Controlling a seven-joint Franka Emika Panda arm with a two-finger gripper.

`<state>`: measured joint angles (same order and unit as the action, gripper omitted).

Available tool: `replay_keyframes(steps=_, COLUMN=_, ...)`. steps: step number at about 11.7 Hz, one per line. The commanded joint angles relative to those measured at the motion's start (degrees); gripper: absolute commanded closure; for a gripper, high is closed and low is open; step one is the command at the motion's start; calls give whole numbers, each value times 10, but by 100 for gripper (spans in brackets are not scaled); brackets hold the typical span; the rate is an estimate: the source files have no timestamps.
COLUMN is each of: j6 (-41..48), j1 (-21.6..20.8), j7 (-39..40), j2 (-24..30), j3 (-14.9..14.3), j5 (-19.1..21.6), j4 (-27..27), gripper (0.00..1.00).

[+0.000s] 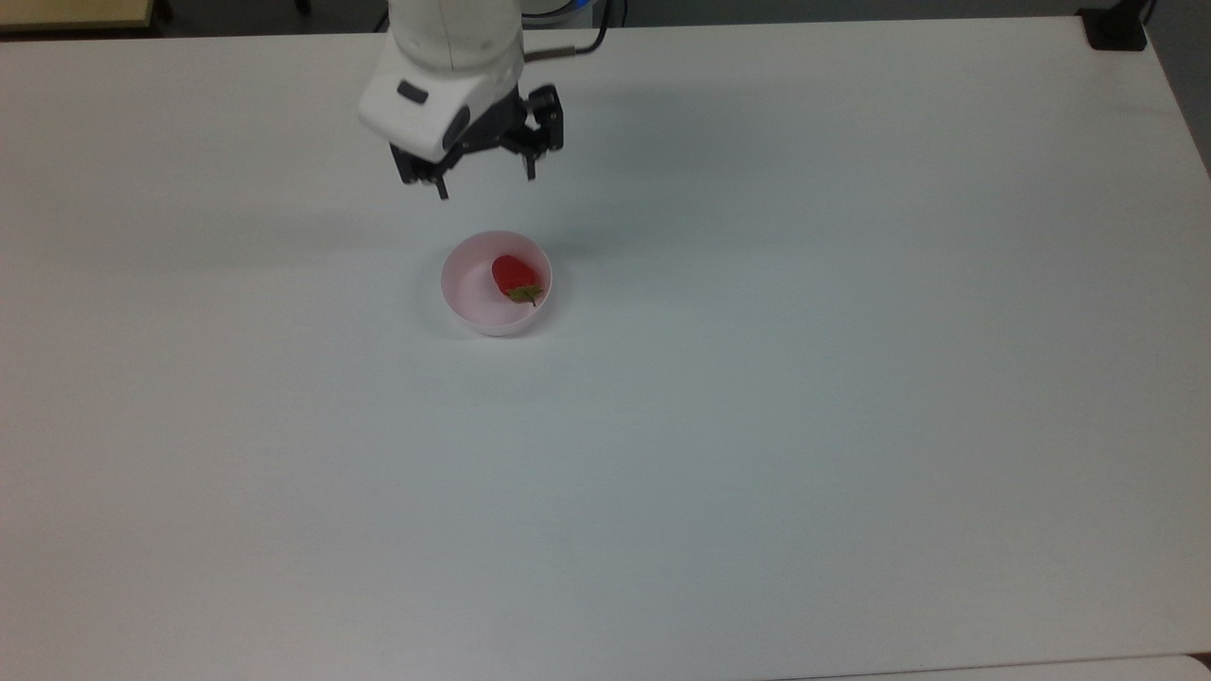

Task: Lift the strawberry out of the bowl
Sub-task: 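Lower the gripper into the pink bowl around the red strawberry, then close the gripper on the red strawberry inside the bowl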

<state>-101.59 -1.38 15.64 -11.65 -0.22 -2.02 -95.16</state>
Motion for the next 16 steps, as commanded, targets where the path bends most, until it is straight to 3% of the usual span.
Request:
replay_keyframes(steps=1, j6=-53, j1=-3, j7=12, j2=-57, j3=-5, j5=4, j4=4, gripper=23)
replay_keyframes(steps=6, j6=-116, j1=-6, j7=11, j2=-99, j3=-4, j5=-33, j4=-38, gripper=23)
replay_keyframes(steps=16, j6=-125, j1=-9, j7=8, j2=-130, j3=-2, j5=-40, j4=-45, gripper=29)
